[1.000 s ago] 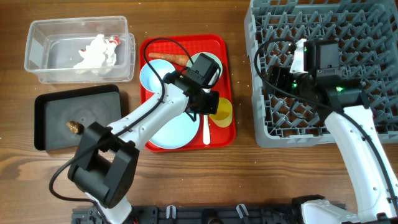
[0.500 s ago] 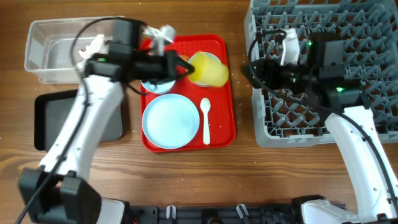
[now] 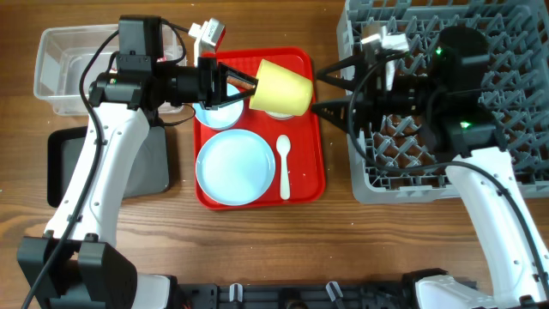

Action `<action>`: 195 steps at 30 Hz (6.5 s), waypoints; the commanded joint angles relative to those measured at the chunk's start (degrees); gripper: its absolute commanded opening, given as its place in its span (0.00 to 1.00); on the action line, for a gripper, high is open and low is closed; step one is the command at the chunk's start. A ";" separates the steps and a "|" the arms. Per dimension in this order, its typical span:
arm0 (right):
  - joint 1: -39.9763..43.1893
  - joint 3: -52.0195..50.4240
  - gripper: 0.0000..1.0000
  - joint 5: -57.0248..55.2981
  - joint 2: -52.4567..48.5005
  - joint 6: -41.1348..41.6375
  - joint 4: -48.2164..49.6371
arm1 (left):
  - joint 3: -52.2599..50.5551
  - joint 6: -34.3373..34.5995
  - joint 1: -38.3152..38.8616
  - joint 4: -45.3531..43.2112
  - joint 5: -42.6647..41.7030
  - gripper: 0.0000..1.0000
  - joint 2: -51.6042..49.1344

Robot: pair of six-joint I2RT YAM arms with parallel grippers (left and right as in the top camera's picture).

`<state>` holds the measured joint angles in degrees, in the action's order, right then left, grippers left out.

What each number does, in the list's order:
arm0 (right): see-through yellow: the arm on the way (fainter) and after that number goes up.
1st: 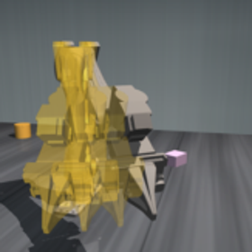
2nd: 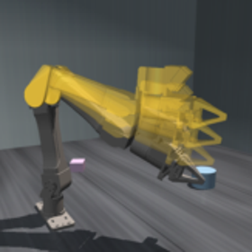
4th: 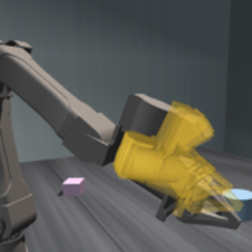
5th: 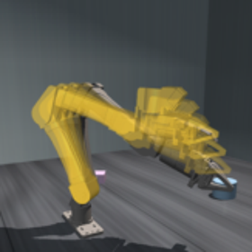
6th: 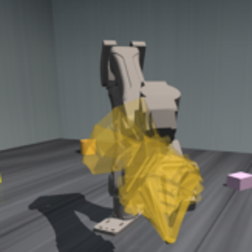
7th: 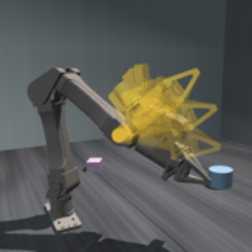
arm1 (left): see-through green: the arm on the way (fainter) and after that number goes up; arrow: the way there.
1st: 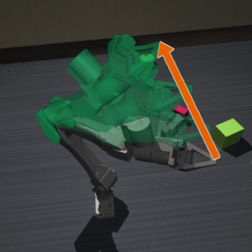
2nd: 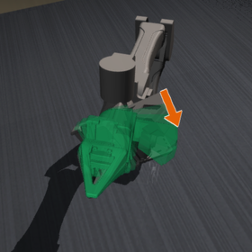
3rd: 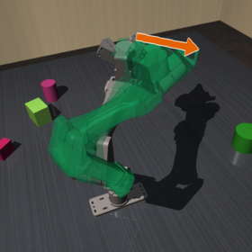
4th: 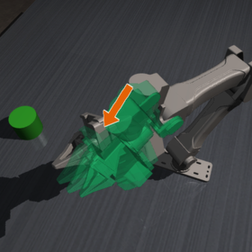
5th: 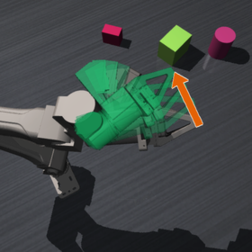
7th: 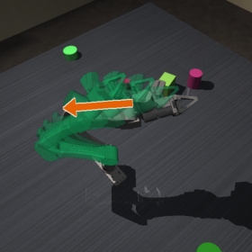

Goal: Sort waste into correct bins and load items into the dishwasher rack

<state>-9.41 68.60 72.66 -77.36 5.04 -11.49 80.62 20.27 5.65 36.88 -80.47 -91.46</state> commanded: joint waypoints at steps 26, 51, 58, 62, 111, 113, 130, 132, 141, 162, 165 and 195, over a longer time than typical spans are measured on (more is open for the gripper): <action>2.91 -0.39 0.48 -30.10 3.67 10.86 -12.00 | 0.35 -0.59 0.02 3.30 25.31 0.62 -0.04; 5.07 12.59 0.48 -72.74 -13.31 11.43 -69.83 | 0.22 -0.52 16.81 13.35 81.61 0.63 -1.70; 5.09 7.74 0.50 -72.65 -13.44 11.17 -65.16 | 0.22 -0.33 17.22 13.35 81.31 0.67 -4.02; 5.09 6.54 0.68 -72.41 -14.08 10.29 -64.63 | 0.22 -0.31 17.77 13.31 81.18 0.71 -4.35; -0.09 28.63 0.88 -62.69 -10.27 9.97 -53.33 | 4.11 -4.52 18.51 2.34 74.27 0.80 -11.52; -0.15 28.63 0.88 -60.83 -10.27 9.99 -51.78 | 4.11 -3.63 18.51 1.97 73.81 0.80 -11.50; -0.15 28.63 0.88 -61.00 -10.27 11.69 -52.70 | 4.11 -24.35 25.27 -4.98 76.24 0.72 -23.30; -0.15 28.63 0.87 -61.00 -10.27 11.69 -52.87 | 4.09 -31.93 26.95 -5.49 77.75 0.72 -23.41; -0.15 28.63 0.87 -61.02 -10.27 11.69 -53.53 | 4.09 -42.62 29.70 -11.72 82.58 0.69 -25.68; -0.15 28.63 0.88 -62.58 -10.27 11.39 -53.86 | 4.11 -29.88 30.05 -12.39 82.71 0.04 -28.76; -0.15 28.63 0.88 -62.58 -10.27 11.23 -53.77 | 4.11 -24.85 30.14 -11.93 82.71 0.04 -26.71; -0.15 28.61 0.88 -62.53 -10.27 9.79 -54.86 | -9.77 -22.97 -32.48 26.62 35.69 0.04 6.71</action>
<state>-9.32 96.12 10.46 -88.60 15.73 -66.08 76.23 4.49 -19.31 66.78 -28.49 -84.66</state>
